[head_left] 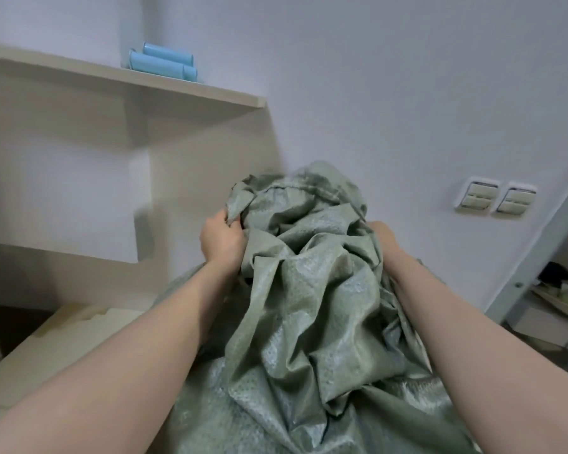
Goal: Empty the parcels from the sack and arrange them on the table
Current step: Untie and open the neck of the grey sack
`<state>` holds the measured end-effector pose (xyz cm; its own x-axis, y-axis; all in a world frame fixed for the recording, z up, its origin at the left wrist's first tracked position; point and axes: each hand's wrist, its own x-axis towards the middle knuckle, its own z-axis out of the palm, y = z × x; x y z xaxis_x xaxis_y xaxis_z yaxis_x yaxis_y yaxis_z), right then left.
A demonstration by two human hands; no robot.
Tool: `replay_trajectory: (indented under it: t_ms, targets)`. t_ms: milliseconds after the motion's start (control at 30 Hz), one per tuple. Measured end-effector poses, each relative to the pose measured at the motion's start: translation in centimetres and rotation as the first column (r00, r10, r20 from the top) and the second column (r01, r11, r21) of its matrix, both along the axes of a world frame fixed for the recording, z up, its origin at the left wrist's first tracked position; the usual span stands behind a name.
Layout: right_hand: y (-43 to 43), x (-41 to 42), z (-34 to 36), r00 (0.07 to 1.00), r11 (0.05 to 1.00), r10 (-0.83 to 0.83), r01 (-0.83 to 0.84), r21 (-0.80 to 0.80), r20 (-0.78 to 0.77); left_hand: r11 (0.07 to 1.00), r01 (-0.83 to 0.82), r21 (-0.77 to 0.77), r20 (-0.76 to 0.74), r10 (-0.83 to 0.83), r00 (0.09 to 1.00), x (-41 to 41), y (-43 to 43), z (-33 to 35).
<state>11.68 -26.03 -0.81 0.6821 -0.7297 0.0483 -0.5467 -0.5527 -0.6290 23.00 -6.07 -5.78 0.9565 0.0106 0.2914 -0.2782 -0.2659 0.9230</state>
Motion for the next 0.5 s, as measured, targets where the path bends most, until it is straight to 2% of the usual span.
replay_trajectory:
  t_ms: [67, 133, 200, 300, 333, 400, 433, 500]
  targets:
    - [0.6, -0.8, 1.3, 0.957, 0.999, -0.015, -0.001, 0.053, 0.291, 0.991, 0.066, -0.112, 0.107, -0.054, 0.993, -1.5, -0.7, 2.2]
    - [1.5, -1.6, 3.0, 0.818, 0.987, -0.019, -0.076, 0.142, 0.575, 0.956, 0.181, -0.230, 0.220, -0.130, 0.967, -3.1, -1.5, 4.8]
    - [2.0, -2.3, 5.0, 0.719, 0.974, 0.037, -0.181, 0.136, 0.694, 0.907, 0.274, -0.319, 0.333, -0.164, 0.929, -4.1, -2.1, 7.3]
    - [2.4, -3.3, 7.3, 0.680, 0.975, 0.119, -0.217, 0.043, 0.723, 0.917, 0.291, -0.271, 0.415, -0.162, 0.895, -3.8, -2.4, 9.2]
    - [2.4, -3.2, 7.3, 0.706, 0.984, 0.125, -0.178, 0.004, 0.697, 0.948, 0.250, -0.196, 0.423, -0.149, 0.894, -3.2, -2.2, 9.0]
    - [2.3, -2.7, 6.3, 0.817, 0.990, 0.110, -0.037, -0.138, 0.566, 0.996, 0.093, 0.009, 0.382, -0.089, 0.920, -2.1, -1.4, 7.5]
    - [2.1, -2.6, 5.7, 0.875, 0.978, 0.092, 0.010, -0.207, 0.476, 0.997, 0.005, 0.077, 0.319, -0.030, 0.947, -1.7, -0.9, 6.5]
    - [1.6, -2.3, 4.2, 0.930, 0.969, 0.024, 0.069, -0.238, 0.368, 0.982, -0.114, 0.152, 0.174, 0.087, 0.981, -0.9, 0.3, 4.8]
